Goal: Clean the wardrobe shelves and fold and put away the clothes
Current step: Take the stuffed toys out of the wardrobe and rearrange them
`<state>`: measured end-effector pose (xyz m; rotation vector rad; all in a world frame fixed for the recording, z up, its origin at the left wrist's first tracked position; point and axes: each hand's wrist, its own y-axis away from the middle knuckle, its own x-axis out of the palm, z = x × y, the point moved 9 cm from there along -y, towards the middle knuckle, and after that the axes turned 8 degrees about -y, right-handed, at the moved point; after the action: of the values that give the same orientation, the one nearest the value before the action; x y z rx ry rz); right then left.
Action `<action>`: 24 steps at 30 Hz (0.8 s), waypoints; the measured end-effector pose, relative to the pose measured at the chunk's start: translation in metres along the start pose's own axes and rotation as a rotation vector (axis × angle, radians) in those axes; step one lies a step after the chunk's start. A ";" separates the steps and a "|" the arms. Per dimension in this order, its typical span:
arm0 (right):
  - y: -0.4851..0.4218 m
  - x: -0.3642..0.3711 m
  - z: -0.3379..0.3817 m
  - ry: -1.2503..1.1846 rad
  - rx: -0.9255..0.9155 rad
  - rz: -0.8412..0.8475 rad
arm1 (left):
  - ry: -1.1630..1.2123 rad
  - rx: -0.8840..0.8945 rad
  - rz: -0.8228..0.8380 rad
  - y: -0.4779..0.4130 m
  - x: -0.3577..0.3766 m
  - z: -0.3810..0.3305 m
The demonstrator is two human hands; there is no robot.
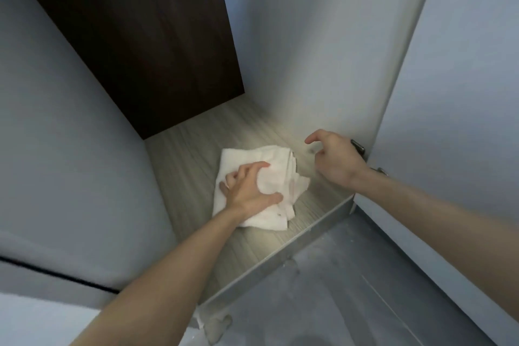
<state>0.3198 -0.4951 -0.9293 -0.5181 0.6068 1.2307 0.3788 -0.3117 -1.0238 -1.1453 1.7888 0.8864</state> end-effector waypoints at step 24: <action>0.040 0.019 -0.027 -0.118 0.108 0.250 | -0.021 0.222 0.025 0.099 -0.014 -0.062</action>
<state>0.2812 -0.4890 -0.9633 -0.2823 0.6469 1.4449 0.2740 -0.3268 -0.9722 -0.9701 1.8367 0.6918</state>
